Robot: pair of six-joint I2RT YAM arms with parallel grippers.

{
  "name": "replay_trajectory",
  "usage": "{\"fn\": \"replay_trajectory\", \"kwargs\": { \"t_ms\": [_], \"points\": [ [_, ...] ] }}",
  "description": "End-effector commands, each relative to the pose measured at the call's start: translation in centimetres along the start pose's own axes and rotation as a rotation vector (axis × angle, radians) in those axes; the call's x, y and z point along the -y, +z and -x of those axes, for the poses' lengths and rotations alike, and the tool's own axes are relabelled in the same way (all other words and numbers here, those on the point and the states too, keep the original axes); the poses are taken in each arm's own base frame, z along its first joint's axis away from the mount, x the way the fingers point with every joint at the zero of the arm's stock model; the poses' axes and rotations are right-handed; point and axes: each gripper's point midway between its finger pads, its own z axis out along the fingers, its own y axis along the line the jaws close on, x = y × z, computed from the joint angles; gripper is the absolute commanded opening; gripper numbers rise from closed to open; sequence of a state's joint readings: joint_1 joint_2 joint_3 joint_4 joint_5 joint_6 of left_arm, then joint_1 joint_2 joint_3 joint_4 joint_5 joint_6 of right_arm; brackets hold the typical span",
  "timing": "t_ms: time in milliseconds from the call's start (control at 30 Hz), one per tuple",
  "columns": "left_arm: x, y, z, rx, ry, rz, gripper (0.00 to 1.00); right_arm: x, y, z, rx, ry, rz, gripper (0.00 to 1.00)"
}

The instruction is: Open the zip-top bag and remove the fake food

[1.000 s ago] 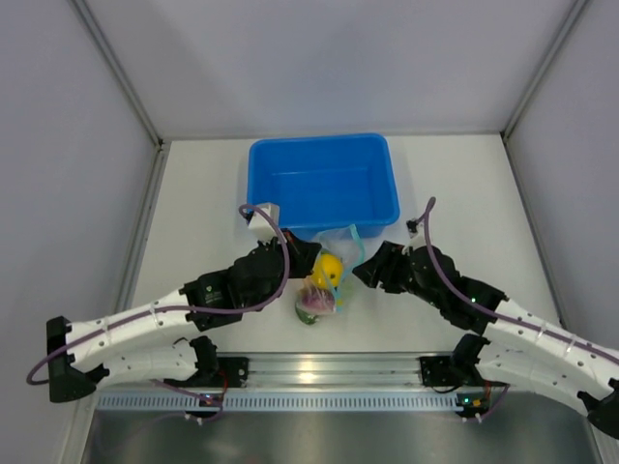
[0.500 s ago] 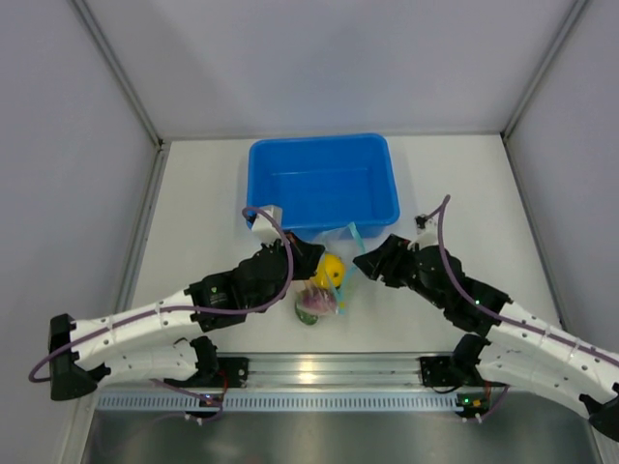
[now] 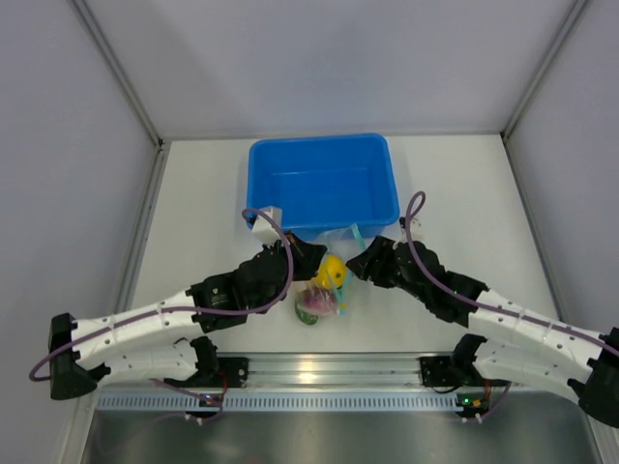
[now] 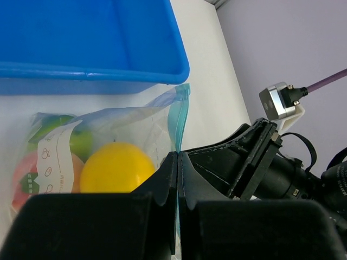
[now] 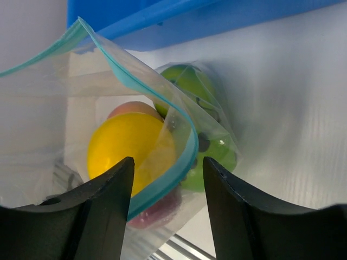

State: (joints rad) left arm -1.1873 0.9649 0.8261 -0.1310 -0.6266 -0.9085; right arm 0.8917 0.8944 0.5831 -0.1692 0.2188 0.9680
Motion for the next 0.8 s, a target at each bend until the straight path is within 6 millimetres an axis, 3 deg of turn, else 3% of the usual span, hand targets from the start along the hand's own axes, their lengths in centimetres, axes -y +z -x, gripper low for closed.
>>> {"fn": "replay_trajectory", "kwargs": {
  "t_ms": [0, 133, 200, 267, 433, 500, 567, 700, 767],
  "points": [
    [1.1, 0.2, 0.5, 0.03, -0.045, -0.038, 0.0, -3.3, 0.6, 2.1, 0.069, 0.052, 0.116, 0.54],
    [0.8, 0.2, 0.6, 0.04, -0.028, -0.025, 0.0, -2.4, 0.9, 1.8, 0.071, 0.036, 0.092, 0.18],
    [0.4, 0.0, 1.0, 0.061, -0.017, -0.016, 0.0, -1.1, 0.4, 1.7, 0.084, 0.012, 0.053, 0.12],
    [-0.1, -0.2, 1.3, 0.075, 0.005, 0.0, 0.0, 0.4, 0.1, 1.7, 0.098, -0.02, 0.011, 0.0],
    [-1.9, -1.2, 3.2, 0.134, 0.041, 0.072, 0.0, 5.3, -2.7, 2.4, 0.113, -0.14, -0.155, 0.0],
    [-2.8, -1.7, 3.7, 0.151, 0.057, 0.101, 0.0, 7.3, -4.2, 3.9, 0.168, -0.204, -0.247, 0.0],
    [-3.4, -2.1, 4.3, 0.174, 0.061, 0.119, 0.0, 9.4, -5.5, 3.8, 0.141, -0.278, -0.331, 0.0],
    [-3.8, -2.2, 4.1, 0.174, 0.054, 0.124, 0.0, 9.4, -6.4, 3.3, 0.076, -0.34, -0.334, 0.01],
    [-3.3, -1.9, 3.4, 0.147, 0.026, 0.106, 0.0, 8.5, -6.2, 2.8, 0.039, -0.366, -0.287, 0.08]
  ]
}}
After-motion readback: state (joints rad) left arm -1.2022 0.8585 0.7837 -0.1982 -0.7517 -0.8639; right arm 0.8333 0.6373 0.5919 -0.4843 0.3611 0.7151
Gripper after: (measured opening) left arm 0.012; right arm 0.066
